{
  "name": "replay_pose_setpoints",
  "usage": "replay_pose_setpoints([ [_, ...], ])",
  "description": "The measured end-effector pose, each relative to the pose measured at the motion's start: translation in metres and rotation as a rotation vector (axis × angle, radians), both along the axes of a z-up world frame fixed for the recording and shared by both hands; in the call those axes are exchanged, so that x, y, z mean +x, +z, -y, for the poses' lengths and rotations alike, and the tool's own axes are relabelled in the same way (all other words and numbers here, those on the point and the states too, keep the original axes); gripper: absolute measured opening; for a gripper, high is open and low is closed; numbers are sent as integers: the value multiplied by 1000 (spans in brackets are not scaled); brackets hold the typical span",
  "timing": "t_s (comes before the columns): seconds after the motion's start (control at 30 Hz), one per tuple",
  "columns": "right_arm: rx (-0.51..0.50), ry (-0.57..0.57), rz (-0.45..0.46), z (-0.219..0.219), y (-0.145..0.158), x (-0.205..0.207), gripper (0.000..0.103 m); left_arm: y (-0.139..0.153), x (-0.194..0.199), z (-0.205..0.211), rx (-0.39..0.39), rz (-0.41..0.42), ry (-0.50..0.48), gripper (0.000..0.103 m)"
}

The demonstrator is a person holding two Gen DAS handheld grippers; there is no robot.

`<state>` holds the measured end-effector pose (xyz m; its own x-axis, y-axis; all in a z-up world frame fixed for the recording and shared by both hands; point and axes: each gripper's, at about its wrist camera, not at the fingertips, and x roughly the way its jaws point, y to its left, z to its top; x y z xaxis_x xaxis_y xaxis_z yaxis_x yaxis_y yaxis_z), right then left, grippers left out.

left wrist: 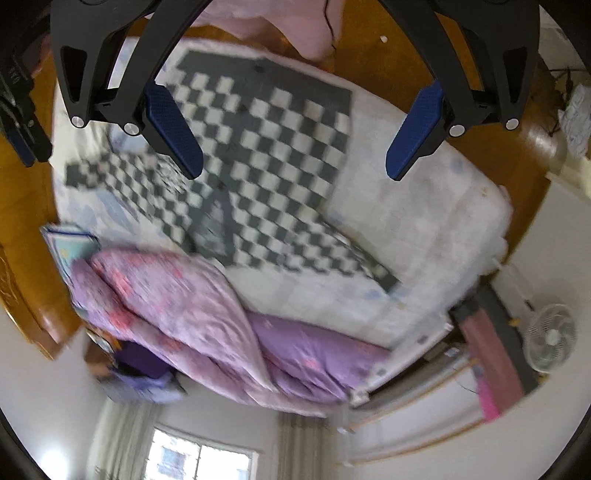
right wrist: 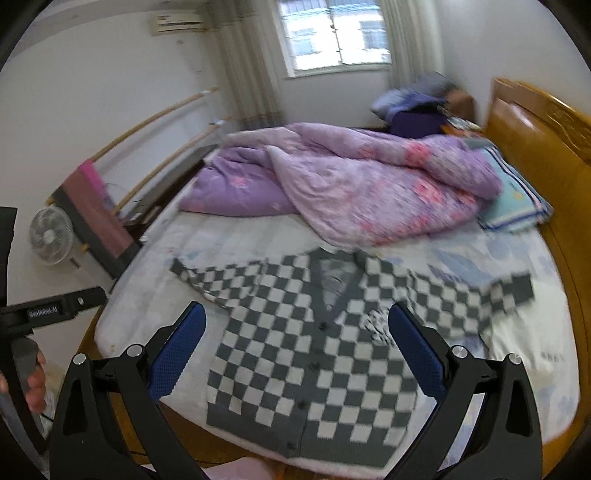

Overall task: Fold large clothes
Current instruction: 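Lower the left tool to the cardigan sleeve cuff while the right tool approaches the body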

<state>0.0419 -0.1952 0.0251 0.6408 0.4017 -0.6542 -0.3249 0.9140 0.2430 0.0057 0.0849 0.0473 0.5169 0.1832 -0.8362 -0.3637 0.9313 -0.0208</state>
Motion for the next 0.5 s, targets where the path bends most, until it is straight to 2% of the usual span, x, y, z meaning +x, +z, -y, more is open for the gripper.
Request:
replay_pose_setpoints([
  [0.07, 2, 42, -2, -8, 0, 8, 95, 6, -4, -12, 25, 11, 24, 99],
  [0.17, 11, 95, -9, -29, -1, 24, 94, 8, -4, -36, 6, -1, 59, 99],
  [0.23, 23, 115, -20, -43, -2, 35, 90, 6, -1, -58, 10, -14, 96, 99],
  [0.37, 10, 115, -23, -77, -5, 54, 89, 2, 7, -101, 21, -8, 132, 99],
  [0.5, -14, 82, -46, -117, -16, 82, 89, -12, 33, -156, 26, -32, 144, 99],
])
